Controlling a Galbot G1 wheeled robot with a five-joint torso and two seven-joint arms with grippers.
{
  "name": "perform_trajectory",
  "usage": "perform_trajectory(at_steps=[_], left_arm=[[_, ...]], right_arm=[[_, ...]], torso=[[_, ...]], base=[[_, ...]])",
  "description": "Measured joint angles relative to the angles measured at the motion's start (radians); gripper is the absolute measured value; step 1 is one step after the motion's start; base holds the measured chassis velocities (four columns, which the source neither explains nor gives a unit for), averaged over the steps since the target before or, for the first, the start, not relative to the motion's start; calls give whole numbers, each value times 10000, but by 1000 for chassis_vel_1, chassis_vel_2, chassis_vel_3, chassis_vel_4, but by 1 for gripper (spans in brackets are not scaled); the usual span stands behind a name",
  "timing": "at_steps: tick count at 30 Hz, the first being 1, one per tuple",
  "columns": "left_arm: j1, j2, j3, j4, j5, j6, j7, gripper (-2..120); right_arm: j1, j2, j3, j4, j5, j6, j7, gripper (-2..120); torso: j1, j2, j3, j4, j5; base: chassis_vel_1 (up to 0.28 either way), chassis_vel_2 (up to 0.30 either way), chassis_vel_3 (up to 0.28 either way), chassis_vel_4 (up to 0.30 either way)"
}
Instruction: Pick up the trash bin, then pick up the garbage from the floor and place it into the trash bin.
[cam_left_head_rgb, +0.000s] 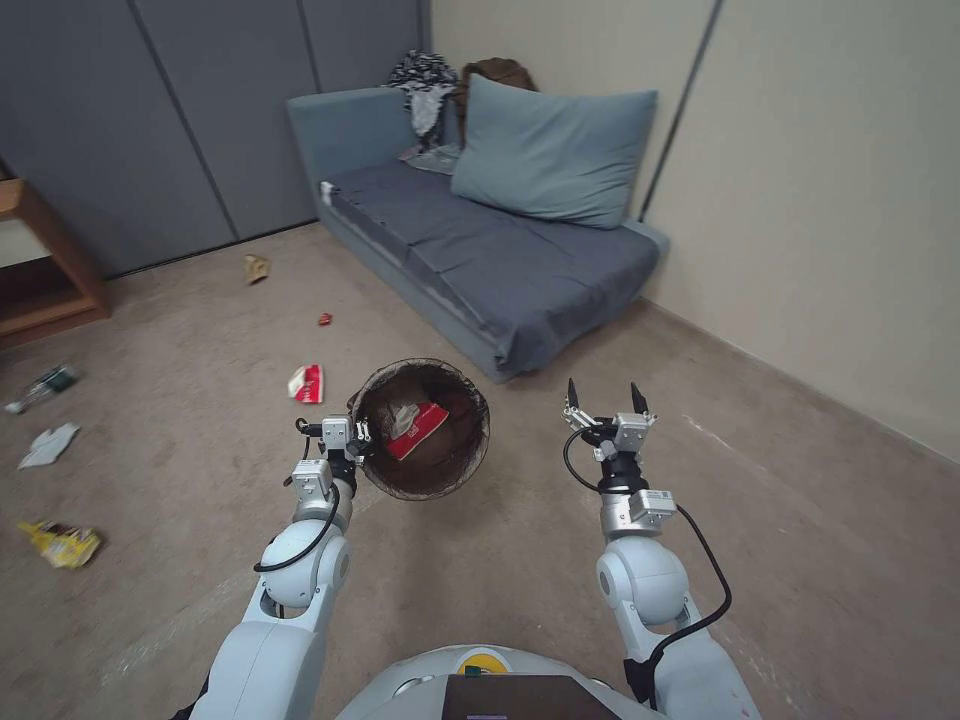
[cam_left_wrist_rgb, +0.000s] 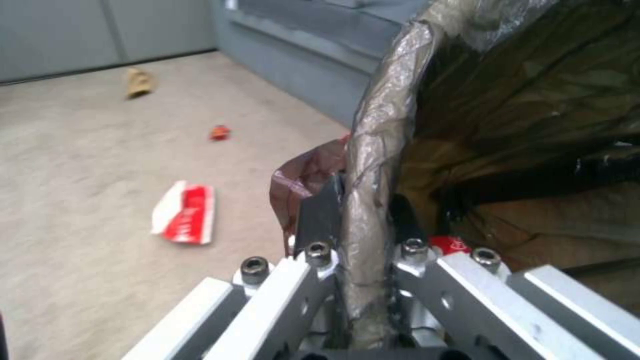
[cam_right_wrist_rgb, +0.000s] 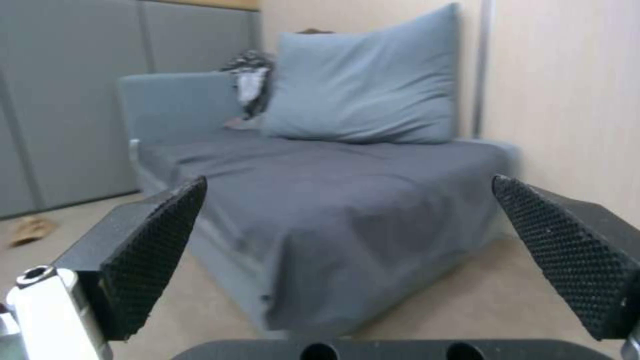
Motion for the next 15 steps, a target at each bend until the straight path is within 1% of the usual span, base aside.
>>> perform_trajectory(at_steps=[8,15], left_arm=[[-6,22,9,-11,-32,11,3,2],[-8,43,15,-12,-40,17,19,2]], right_arm=[[7,-8,-24,15,1,-22,-9,100],[31,-18,-44,-4,1,-30,-37,100]], torso=[[0,0,0,2,1],[-1,0,0,0,0]], base=[[122,104,120,128],[122,136,136,127]])
